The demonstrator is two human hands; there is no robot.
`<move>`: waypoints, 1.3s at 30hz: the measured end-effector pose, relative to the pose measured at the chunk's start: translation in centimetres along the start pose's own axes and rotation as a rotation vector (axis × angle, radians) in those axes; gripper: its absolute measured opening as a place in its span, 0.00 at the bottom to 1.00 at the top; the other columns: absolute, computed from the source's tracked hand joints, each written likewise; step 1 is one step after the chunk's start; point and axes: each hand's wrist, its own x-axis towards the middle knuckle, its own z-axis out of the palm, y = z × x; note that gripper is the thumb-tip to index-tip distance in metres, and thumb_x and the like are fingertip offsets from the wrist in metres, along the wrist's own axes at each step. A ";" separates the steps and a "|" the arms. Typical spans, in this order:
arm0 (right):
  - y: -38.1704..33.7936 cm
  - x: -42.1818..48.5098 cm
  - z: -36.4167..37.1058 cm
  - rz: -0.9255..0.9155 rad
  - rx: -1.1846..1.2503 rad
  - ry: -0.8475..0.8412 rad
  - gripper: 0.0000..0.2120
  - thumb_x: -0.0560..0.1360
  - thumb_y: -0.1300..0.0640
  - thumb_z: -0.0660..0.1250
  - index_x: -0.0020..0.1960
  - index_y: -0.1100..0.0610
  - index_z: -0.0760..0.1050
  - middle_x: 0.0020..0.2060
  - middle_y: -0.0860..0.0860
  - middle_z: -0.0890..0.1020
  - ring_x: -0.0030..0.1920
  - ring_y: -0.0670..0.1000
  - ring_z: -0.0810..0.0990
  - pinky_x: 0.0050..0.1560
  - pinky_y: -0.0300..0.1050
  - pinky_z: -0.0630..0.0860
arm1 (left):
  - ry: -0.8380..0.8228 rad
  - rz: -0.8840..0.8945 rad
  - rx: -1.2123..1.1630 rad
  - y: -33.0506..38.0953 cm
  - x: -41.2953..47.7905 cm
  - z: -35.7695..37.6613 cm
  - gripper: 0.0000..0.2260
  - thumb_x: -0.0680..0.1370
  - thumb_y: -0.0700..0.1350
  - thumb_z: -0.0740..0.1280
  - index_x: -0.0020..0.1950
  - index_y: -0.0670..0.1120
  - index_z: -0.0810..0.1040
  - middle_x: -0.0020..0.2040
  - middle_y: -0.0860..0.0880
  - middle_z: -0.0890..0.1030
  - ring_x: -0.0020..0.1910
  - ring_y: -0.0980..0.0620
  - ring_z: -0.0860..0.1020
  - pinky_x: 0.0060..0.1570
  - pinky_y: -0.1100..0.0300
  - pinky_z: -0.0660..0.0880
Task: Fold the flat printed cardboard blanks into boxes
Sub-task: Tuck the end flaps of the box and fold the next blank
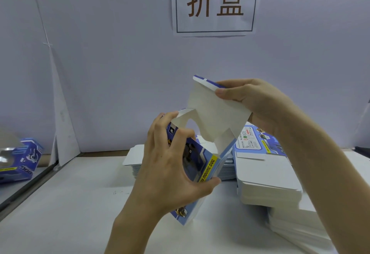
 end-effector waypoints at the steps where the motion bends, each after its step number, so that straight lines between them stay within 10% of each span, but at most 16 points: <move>1: 0.0 0.0 0.1 -0.005 0.011 0.001 0.07 0.75 0.60 0.69 0.42 0.50 0.82 0.35 0.50 0.84 0.32 0.49 0.80 0.33 0.36 0.76 | 0.007 0.001 0.003 0.0 0.0 0.0 0.32 0.60 0.68 0.69 0.56 0.55 0.64 0.71 0.49 0.59 0.71 0.43 0.61 0.60 0.44 0.74; 6: 0.3 -0.2 0.6 -0.001 0.047 -0.025 0.09 0.74 0.50 0.70 0.41 0.55 0.82 0.34 0.53 0.82 0.33 0.52 0.79 0.37 0.41 0.75 | 0.008 -0.028 -0.003 0.2 0.0 0.0 0.33 0.58 0.66 0.73 0.55 0.57 0.62 0.69 0.57 0.56 0.72 0.41 0.61 0.59 0.42 0.74; 26: 2.9 -3.3 2.8 -0.403 -0.371 -0.124 0.13 0.78 0.55 0.65 0.59 0.44 0.81 0.37 0.40 0.82 0.38 0.44 0.77 0.46 0.41 0.75 | 0.039 0.006 0.072 0.8 0.1 0.9 0.36 0.56 0.63 0.76 0.55 0.51 0.63 0.70 0.40 0.62 0.69 0.35 0.66 0.55 0.40 0.75; 39: 7.2 -1.9 -0.9 -0.204 0.153 -0.280 0.23 0.65 0.63 0.72 0.60 0.59 0.75 0.52 0.55 0.85 0.54 0.54 0.83 0.53 0.44 0.79 | 0.125 0.000 0.053 0.0 0.3 0.1 0.35 0.56 0.63 0.76 0.53 0.52 0.62 0.66 0.49 0.61 0.67 0.37 0.67 0.57 0.43 0.74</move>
